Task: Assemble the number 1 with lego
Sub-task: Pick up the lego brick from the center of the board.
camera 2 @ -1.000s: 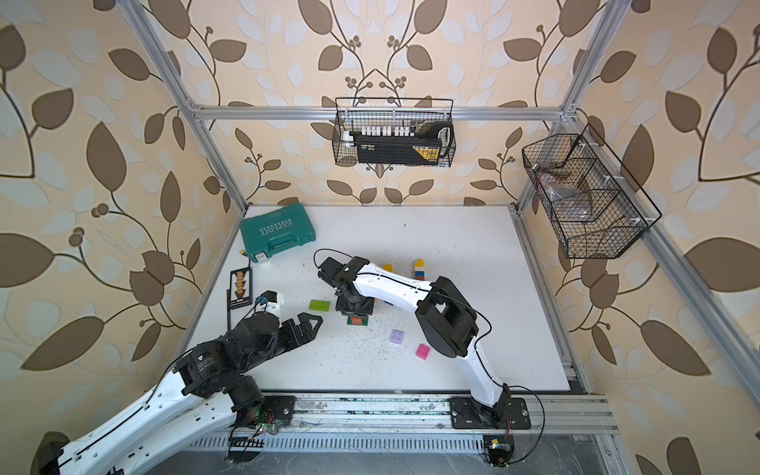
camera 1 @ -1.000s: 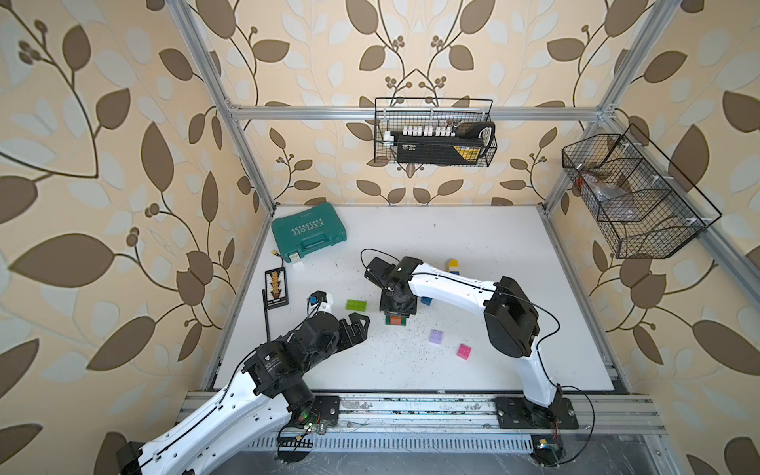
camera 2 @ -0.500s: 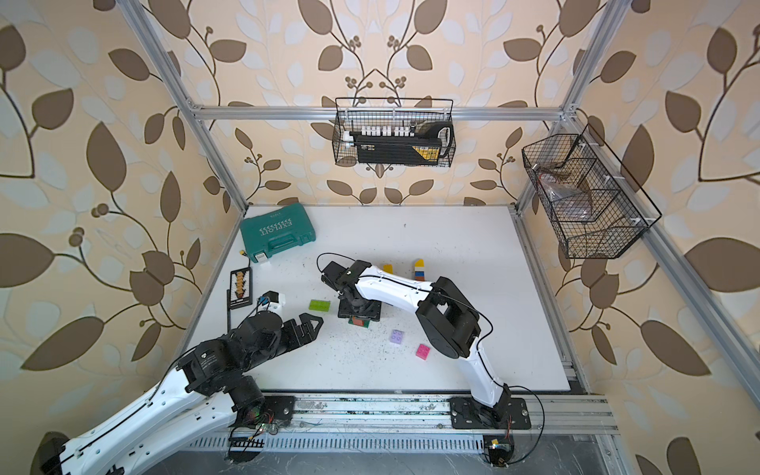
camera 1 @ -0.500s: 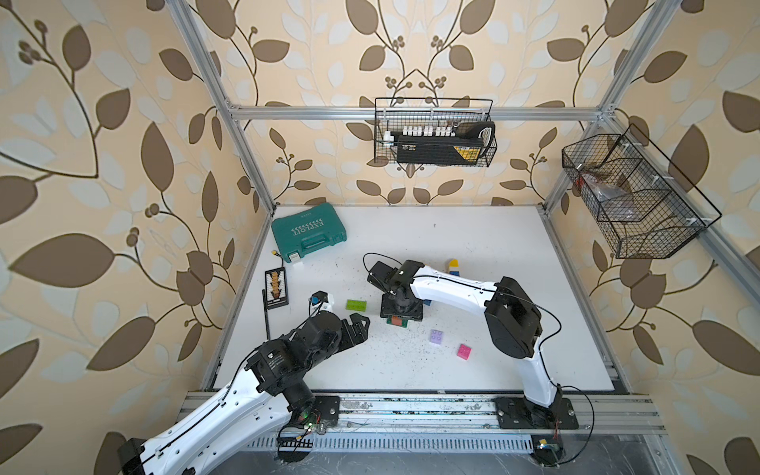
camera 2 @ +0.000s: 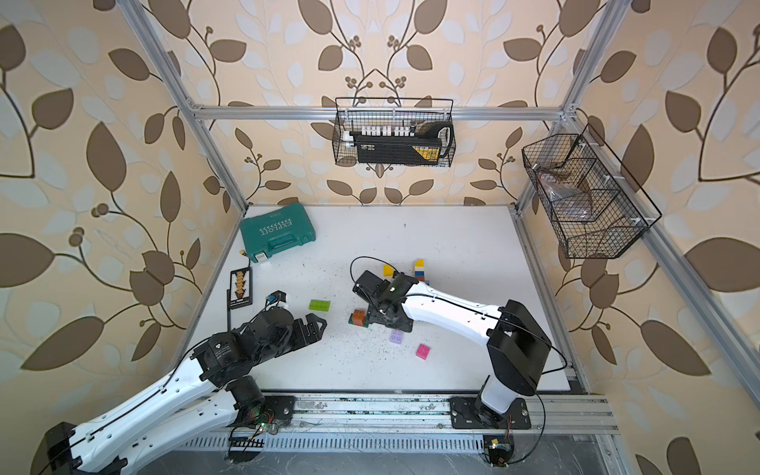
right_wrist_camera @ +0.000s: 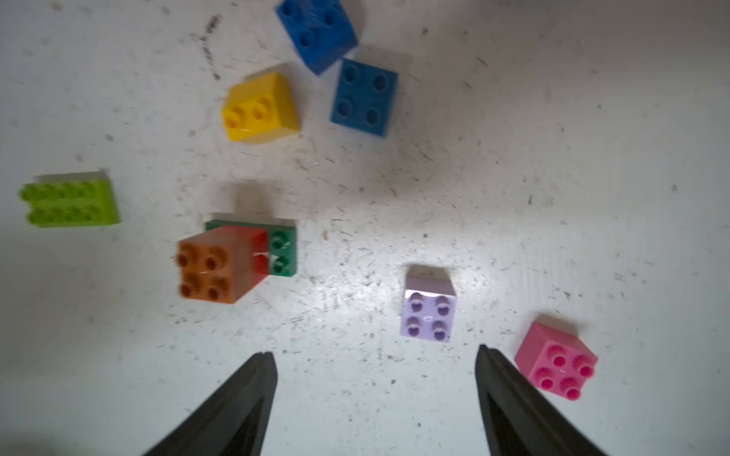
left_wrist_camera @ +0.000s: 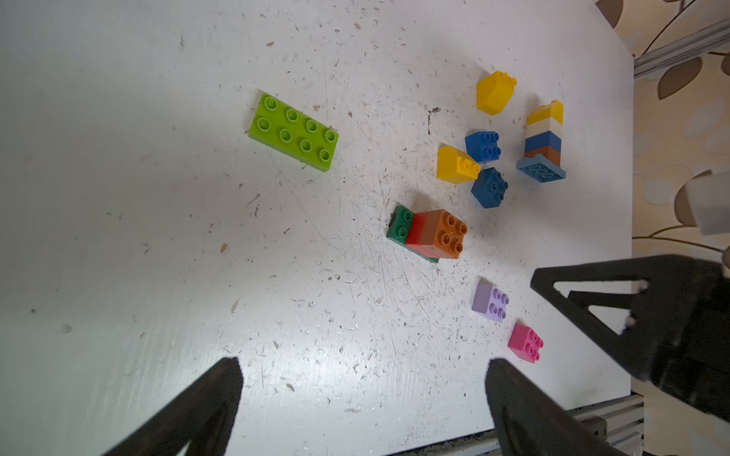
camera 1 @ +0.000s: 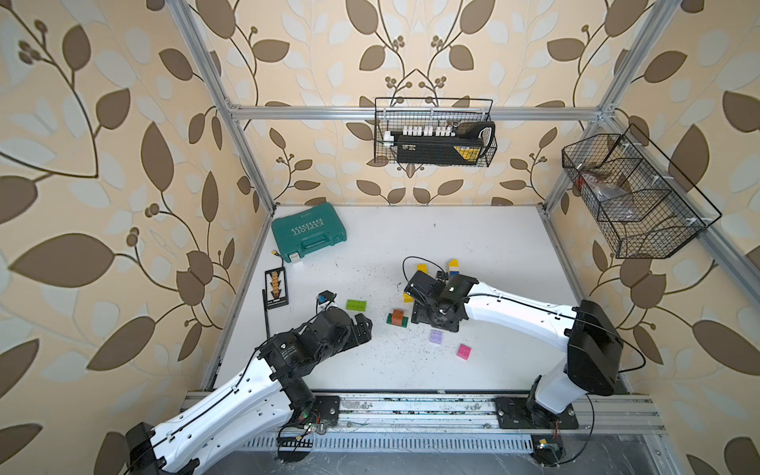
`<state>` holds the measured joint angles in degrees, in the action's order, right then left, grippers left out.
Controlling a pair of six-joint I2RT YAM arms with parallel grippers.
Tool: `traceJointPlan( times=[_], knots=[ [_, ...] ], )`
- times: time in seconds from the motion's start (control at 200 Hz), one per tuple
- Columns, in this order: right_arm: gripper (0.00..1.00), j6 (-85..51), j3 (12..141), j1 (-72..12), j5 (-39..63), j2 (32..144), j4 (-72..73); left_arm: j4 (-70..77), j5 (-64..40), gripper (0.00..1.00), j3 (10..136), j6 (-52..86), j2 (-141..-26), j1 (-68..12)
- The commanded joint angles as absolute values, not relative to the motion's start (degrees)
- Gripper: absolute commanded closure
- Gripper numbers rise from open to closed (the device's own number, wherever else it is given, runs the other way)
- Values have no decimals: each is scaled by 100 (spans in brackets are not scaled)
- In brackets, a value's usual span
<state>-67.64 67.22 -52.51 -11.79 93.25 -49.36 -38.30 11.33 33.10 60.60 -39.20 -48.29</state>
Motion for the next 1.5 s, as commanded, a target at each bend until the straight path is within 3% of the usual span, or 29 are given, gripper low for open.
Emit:
traceJointPlan(
  times=[0.0, 0.365, 0.885, 1.325, 1.495],
  knots=[
    [20, -7123, 6162, -5156, -1220, 9063, -4337, -3689, 1006, 1, 3466, 6157, -4009, -4753],
    [36, -7052, 5629, -4955, -634, 9375, -3579, -3762, 1255, 1, 3033, 6586, -3145, -4755],
    [44, -7386, 6003, -5195, -995, 9640, -4416, -3984, 1358, 1, 3067, 6789, -3137, -4755],
    [52, -7377, 5948, -5194, -864, 9931, -4181, -4032, 1395, 1, 3116, 6812, -3212, -4755],
    [64, -7339, 5968, -5197, -848, 9968, -4165, -4008, 1378, 1, 3118, 6812, -3251, -4755]
  ],
)
